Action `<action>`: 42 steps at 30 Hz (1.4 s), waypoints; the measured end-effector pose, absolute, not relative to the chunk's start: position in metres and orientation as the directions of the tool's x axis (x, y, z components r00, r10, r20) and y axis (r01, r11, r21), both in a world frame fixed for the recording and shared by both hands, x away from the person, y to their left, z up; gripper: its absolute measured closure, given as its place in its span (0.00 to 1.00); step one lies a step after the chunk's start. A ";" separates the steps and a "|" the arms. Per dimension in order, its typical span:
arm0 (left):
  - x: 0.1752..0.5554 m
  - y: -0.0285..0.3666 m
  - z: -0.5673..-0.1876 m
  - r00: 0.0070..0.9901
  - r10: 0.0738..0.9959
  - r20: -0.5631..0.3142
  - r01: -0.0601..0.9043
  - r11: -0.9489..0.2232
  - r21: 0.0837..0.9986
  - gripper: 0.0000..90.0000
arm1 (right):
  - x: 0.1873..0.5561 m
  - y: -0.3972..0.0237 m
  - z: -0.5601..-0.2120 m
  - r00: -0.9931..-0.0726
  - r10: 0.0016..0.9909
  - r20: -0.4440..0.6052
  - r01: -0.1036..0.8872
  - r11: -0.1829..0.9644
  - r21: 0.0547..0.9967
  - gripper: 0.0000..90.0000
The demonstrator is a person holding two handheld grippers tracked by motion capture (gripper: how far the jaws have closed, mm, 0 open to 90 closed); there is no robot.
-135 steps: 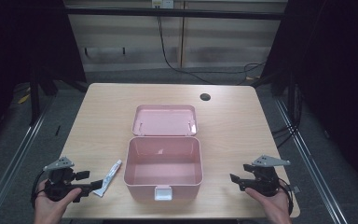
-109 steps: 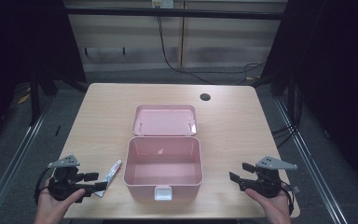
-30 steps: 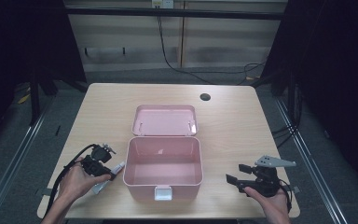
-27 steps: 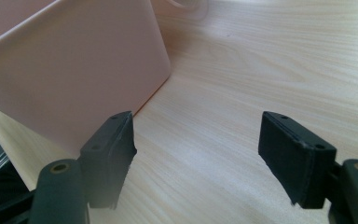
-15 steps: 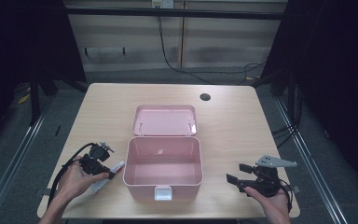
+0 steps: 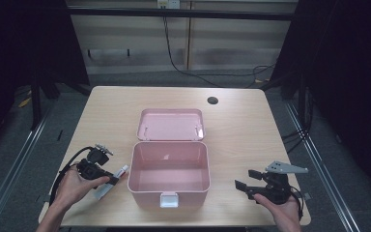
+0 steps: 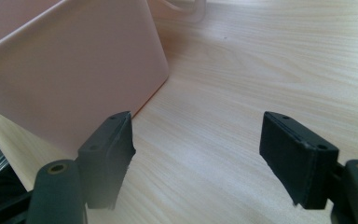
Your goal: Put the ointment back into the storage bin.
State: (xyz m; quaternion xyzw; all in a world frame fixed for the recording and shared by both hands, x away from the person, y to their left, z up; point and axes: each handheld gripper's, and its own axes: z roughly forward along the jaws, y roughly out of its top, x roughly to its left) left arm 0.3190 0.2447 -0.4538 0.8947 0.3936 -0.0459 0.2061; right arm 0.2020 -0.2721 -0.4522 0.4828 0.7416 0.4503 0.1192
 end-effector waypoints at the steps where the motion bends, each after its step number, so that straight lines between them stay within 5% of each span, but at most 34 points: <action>1: 0.319 0.246 -0.453 0.689 0.680 -0.251 0.721 -0.606 0.336 0.79 | 0.202 -0.272 -0.452 -0.506 0.824 0.257 0.608 0.129 0.783 0.28; 42: 0.303 0.272 -0.413 0.680 0.661 -0.318 0.723 -0.531 0.441 0.79 | 0.201 -0.275 -0.451 -0.492 0.831 0.260 0.604 0.110 0.789 0.27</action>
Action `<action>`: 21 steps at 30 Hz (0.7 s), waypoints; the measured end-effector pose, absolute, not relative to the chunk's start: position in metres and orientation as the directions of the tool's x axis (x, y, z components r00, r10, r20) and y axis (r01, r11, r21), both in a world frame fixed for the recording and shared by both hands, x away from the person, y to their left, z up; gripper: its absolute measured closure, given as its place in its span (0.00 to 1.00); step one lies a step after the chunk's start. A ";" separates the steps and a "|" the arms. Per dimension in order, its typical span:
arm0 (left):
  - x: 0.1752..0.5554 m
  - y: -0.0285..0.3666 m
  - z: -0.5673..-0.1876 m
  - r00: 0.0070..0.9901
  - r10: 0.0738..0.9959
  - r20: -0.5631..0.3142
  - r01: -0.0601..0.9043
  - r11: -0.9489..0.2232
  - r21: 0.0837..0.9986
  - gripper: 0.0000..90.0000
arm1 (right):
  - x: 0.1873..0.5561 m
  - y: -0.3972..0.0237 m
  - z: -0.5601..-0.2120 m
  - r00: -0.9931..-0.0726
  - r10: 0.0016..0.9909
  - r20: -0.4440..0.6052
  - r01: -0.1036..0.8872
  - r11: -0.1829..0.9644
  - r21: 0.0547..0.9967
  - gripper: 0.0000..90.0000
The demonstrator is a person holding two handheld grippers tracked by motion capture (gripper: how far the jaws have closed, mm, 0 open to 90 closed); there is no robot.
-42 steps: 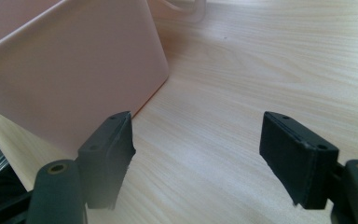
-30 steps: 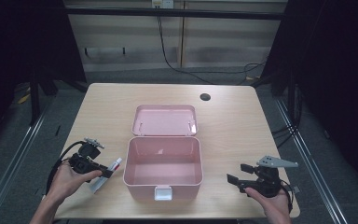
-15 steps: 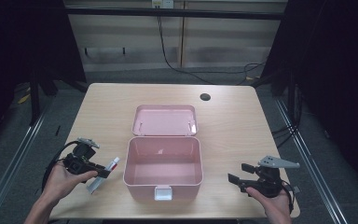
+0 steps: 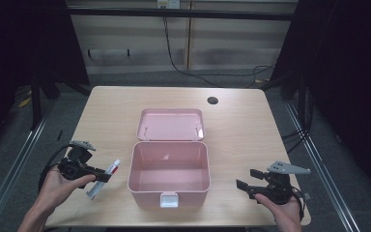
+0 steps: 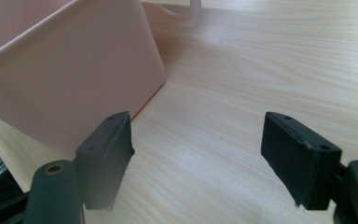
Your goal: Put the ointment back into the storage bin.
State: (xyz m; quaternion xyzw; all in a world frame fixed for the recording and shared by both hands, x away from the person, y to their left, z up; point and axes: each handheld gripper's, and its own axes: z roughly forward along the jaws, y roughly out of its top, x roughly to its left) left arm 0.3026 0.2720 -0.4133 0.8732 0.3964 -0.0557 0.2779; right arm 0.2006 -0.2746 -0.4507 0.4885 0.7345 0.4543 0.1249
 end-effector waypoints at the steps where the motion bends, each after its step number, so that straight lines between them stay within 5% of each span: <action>1: 0.303 0.271 -0.413 0.683 0.658 -0.317 0.721 -0.537 0.439 0.79 | 0.201 -0.275 -0.451 -0.489 0.831 0.265 0.608 0.108 0.786 0.27; 21: 0.300 0.278 -0.388 0.712 0.607 -0.352 0.693 -0.528 0.491 0.79 | 0.202 -0.274 -0.452 -0.488 0.825 0.286 0.626 0.102 0.773 0.27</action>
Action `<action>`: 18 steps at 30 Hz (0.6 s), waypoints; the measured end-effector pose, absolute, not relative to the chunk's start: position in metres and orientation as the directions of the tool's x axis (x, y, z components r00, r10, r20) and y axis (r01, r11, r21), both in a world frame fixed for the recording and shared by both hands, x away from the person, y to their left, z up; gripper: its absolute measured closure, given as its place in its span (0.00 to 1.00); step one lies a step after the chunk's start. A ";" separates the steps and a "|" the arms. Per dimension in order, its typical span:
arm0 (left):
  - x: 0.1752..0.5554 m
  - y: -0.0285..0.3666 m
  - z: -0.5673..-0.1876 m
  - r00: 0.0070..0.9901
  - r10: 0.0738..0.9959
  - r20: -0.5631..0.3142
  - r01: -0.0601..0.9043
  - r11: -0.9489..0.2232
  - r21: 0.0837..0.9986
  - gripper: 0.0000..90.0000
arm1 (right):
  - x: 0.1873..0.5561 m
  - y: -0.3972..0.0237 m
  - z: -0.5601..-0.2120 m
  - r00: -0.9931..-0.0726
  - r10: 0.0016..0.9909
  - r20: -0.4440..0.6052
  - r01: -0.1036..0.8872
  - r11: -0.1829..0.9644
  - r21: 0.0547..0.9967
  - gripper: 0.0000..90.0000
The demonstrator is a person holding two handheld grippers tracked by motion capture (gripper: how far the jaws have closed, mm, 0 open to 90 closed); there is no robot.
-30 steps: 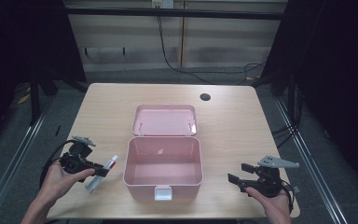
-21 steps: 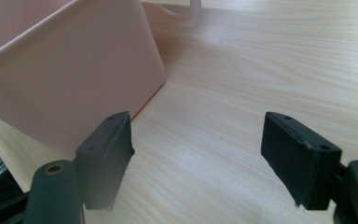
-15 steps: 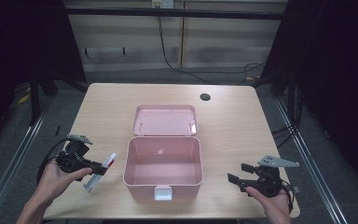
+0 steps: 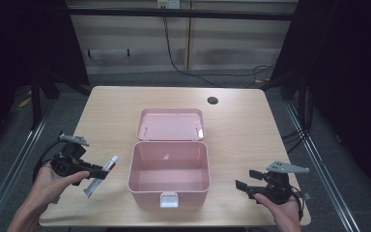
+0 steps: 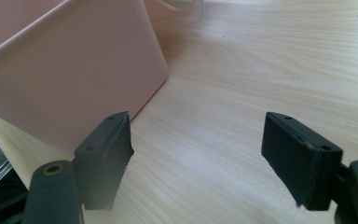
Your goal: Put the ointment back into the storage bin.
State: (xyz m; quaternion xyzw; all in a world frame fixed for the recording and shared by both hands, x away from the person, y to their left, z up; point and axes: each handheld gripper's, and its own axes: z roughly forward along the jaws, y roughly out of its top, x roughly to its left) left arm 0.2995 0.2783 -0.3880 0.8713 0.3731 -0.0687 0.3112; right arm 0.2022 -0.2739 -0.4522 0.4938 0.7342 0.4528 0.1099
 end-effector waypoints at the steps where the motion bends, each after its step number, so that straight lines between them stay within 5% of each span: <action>1: 0.300 0.279 -0.386 0.718 0.603 -0.348 0.687 -0.534 0.493 0.79 | 0.202 -0.274 -0.452 -0.486 0.826 0.286 0.629 0.102 0.771 0.27; 18: 0.295 0.276 -0.355 0.768 0.552 -0.325 0.630 -0.558 0.540 0.79 | 0.202 -0.274 -0.453 -0.488 0.825 0.284 0.628 0.106 0.771 0.26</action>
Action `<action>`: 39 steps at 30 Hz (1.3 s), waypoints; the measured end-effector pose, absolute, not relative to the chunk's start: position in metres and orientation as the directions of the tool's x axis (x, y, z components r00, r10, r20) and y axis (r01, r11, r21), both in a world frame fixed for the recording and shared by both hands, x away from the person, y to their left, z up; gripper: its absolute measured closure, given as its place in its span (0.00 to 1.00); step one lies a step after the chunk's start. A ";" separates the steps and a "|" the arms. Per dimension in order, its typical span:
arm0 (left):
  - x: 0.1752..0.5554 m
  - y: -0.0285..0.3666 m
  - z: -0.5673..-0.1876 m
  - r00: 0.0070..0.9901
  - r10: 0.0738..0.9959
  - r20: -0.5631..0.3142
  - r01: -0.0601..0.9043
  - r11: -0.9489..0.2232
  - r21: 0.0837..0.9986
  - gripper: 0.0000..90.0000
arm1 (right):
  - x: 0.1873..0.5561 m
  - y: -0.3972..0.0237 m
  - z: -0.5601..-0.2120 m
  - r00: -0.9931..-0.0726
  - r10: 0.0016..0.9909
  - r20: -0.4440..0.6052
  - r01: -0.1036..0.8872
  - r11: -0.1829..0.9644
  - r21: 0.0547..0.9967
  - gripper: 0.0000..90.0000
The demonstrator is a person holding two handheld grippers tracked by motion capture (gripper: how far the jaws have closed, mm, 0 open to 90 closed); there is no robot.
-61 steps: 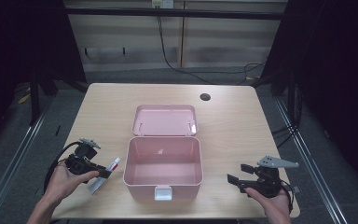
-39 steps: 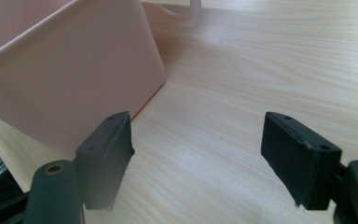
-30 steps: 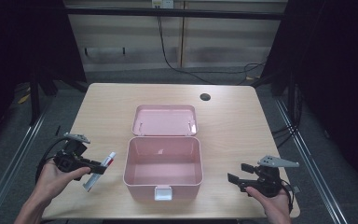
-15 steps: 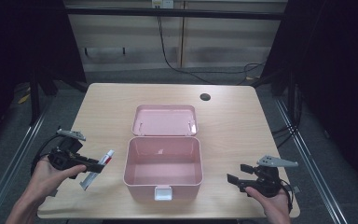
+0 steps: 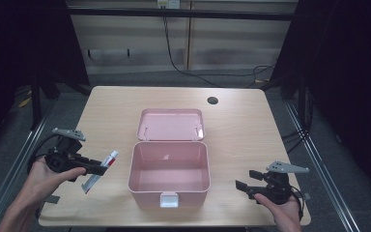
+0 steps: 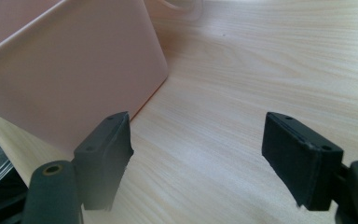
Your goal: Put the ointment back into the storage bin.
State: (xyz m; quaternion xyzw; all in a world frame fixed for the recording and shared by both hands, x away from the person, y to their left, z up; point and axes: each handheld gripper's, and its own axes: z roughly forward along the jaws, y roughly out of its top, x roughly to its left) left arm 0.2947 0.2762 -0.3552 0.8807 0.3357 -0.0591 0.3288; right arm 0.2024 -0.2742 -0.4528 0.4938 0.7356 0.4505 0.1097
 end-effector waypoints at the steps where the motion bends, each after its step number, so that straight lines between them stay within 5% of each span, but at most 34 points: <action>1: 0.293 0.275 -0.353 0.768 0.551 -0.326 0.629 -0.556 0.543 0.79 | 0.202 -0.274 -0.453 -0.488 0.824 0.287 0.629 0.105 0.770 0.26; 39: 0.295 0.202 -0.305 0.877 0.418 -0.239 0.479 -0.704 0.525 0.79 | 0.203 -0.274 -0.453 -0.490 0.823 0.288 0.631 0.108 0.768 0.26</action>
